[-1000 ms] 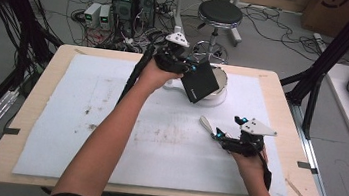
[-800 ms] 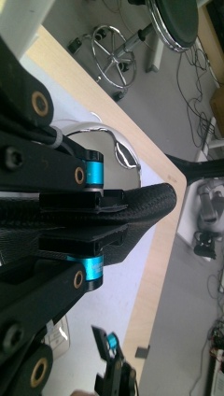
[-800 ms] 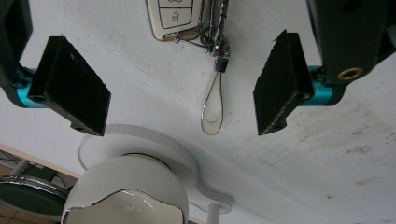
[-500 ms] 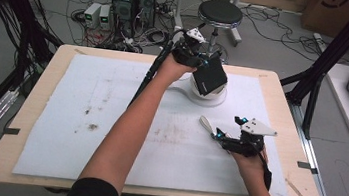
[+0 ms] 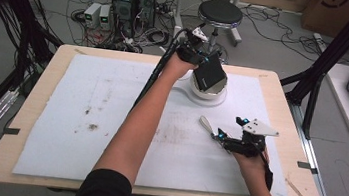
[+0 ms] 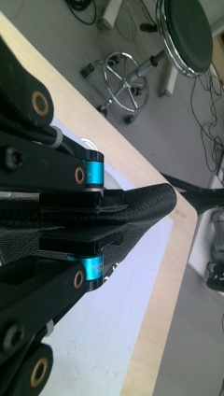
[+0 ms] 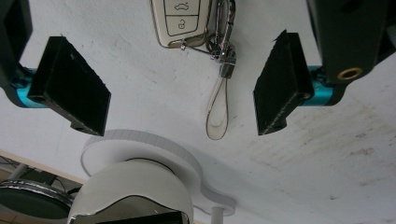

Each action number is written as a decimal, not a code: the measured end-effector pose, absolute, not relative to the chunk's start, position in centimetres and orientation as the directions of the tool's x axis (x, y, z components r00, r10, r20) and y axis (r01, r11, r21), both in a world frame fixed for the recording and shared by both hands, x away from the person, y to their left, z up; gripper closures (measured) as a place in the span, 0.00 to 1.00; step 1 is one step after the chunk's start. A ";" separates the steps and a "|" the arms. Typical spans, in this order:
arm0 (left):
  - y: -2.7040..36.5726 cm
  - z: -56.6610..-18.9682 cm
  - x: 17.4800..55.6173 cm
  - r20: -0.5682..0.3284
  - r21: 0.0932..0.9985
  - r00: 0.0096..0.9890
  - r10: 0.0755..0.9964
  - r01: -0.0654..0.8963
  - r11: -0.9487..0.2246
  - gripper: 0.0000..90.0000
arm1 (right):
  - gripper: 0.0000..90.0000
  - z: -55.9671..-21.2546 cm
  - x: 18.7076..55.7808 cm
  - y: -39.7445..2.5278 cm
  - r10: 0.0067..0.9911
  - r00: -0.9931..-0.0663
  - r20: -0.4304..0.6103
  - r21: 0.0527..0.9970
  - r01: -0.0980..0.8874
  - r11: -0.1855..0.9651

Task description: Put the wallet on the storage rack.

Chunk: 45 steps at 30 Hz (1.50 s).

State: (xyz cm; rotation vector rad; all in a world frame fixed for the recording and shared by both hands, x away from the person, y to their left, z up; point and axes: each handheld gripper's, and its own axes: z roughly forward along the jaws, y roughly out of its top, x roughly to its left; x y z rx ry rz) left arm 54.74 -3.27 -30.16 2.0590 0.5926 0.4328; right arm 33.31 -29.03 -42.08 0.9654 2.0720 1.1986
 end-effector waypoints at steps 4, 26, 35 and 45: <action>-3.4 -30.2 54.8 0.090 0.853 0.816 0.571 0.233 -0.467 0.91 | 0.21 -42.1 33.3 -29.0 0.800 -0.590 -0.110 0.888 0.304 0.346; -5.9 -33.1 54.2 0.132 0.821 0.807 0.576 0.236 -0.519 0.72 | 0.21 -42.0 33.1 -28.9 0.797 -0.595 -0.109 0.887 0.303 0.348; -3.8 -31.7 53.5 0.043 0.844 0.788 0.614 0.300 -0.444 0.36 | 0.21 -42.0 33.2 -28.9 0.795 -0.595 -0.122 0.887 0.294 0.356; -1.6 -29.6 50.6 0.029 0.882 0.824 0.566 0.246 -0.402 0.30 | 0.21 -42.0 33.1 -29.1 0.800 -0.587 -0.123 0.886 0.299 0.355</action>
